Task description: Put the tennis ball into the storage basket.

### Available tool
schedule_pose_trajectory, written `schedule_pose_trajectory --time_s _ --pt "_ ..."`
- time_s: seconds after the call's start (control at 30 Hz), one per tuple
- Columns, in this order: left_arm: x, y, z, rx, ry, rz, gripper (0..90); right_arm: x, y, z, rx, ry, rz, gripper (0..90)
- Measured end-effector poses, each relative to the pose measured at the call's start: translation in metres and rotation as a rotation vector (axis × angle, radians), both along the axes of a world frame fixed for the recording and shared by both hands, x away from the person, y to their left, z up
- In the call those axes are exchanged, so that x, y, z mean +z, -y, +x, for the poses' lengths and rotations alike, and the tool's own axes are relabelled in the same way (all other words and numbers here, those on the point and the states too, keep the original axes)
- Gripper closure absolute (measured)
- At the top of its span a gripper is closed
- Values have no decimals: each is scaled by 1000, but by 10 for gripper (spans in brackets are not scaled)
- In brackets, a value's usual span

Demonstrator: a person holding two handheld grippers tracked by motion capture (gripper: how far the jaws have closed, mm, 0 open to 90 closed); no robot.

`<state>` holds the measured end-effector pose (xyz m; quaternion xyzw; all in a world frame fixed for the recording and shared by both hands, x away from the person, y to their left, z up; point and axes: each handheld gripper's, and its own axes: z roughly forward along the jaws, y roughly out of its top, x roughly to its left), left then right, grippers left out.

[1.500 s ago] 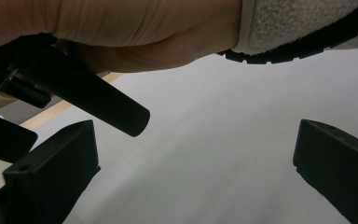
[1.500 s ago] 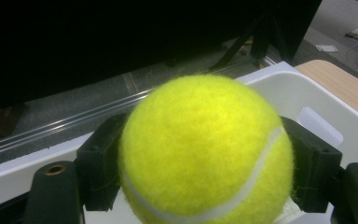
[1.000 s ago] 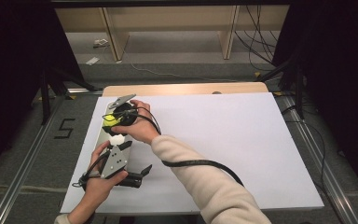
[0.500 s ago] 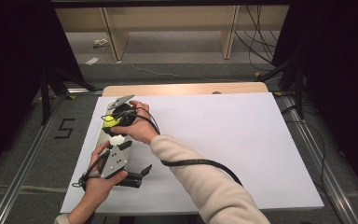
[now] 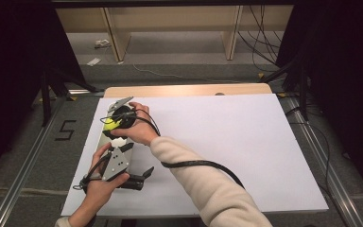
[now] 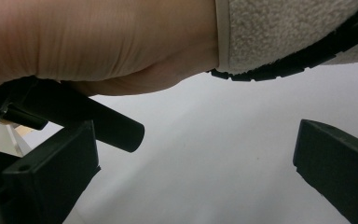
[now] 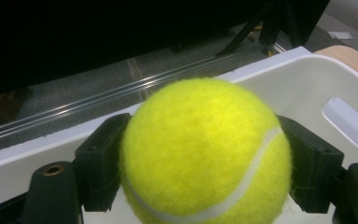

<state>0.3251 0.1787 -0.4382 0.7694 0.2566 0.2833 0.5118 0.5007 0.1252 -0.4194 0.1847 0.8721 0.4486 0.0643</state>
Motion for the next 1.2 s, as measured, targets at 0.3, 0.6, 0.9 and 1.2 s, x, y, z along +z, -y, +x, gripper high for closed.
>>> schedule_pose_trajectory --time_s 0.3,0.6,0.9,1.2 --pt "0 0 0 2 2 1 0 1 -2 2 -8 -6 15 249" --pt "0 0 0 2 1 1 0 10 1 2 -6 10 16 226" --pt "0 0 0 1 0 1 0 17 17 1 -11 24 18 225" --pt "0 0 1 1 0 1 0 22 38 0 -39 30 29 225"
